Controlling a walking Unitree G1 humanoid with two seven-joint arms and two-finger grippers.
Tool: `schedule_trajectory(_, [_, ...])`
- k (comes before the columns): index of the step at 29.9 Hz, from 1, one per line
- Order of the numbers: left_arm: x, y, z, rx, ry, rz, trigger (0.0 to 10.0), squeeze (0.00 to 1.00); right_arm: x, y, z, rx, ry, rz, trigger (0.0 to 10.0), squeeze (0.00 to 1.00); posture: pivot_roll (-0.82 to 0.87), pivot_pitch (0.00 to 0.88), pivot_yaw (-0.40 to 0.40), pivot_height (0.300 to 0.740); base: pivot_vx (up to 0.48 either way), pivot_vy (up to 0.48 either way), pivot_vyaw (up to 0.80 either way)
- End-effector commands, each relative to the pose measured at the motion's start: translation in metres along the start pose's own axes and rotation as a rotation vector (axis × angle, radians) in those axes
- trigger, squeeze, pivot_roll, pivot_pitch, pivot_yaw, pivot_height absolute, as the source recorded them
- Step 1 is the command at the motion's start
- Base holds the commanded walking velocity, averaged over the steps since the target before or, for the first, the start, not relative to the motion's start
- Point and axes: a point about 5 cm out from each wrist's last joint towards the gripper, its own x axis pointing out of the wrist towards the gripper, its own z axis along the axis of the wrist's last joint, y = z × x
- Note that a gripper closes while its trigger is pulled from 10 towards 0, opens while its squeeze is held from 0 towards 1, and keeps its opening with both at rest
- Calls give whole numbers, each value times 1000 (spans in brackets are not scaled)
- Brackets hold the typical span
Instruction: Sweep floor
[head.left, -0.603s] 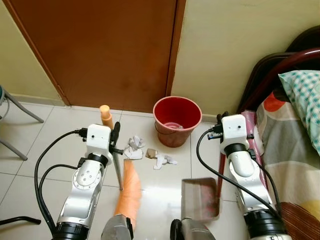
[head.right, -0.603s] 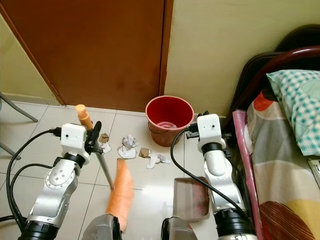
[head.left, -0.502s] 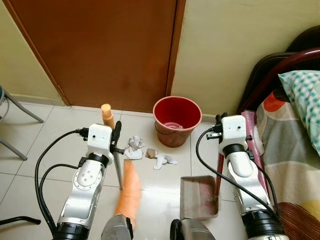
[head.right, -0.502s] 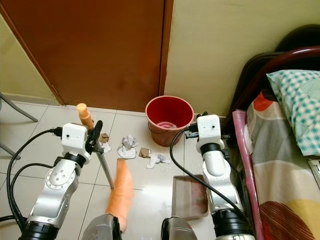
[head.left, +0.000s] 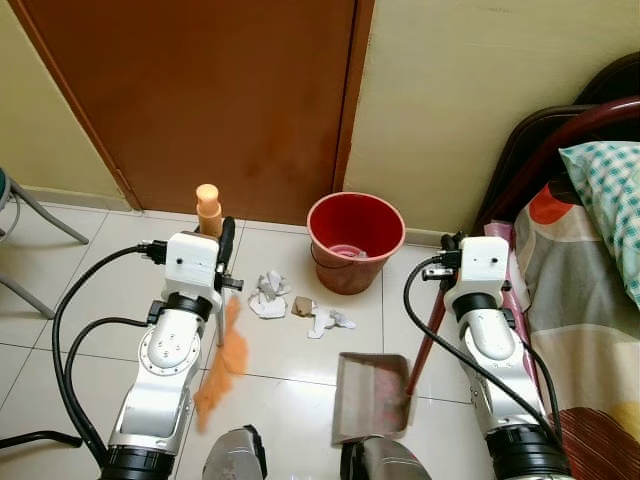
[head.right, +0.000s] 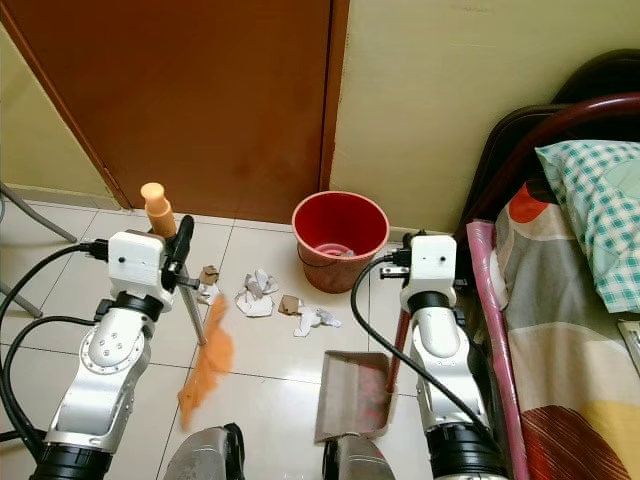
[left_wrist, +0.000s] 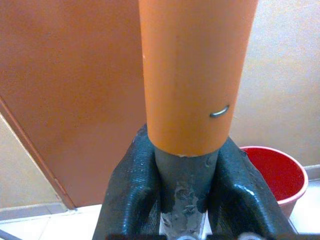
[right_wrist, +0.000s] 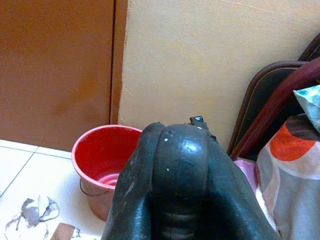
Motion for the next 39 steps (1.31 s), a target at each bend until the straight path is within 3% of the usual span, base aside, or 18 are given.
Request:
schedule_trajectory(1, [-3, -2, 5, 18, -15, -3, 10000, 0, -2, -4, 0, 3, -5, -14, 10000, 0, 11, 121, -29, 740, 0, 0, 0])
schedule_trajectory(13, [-8, -7, 5, 30, -8, -31, 10000, 0, -1, -8, -2, -7, 6, -27, 10000, 0, 10, 126, -35, 740, 201, 0, -646])
schedule_trajectory(33, [-7, -11, 4, 19, -5, -43, 10000, 0, 5, -8, 0, -19, -2, -19, 10000, 0, 6, 125, -38, 740, 358, 0, 0])
schedule_trajectory(39, [-7, -10, 2, 22, 7, -35, 10000, 0, 12, -5, 2, -17, -6, -9, 10000, 0, 14, 125, -39, 740, 47, 0, 0])
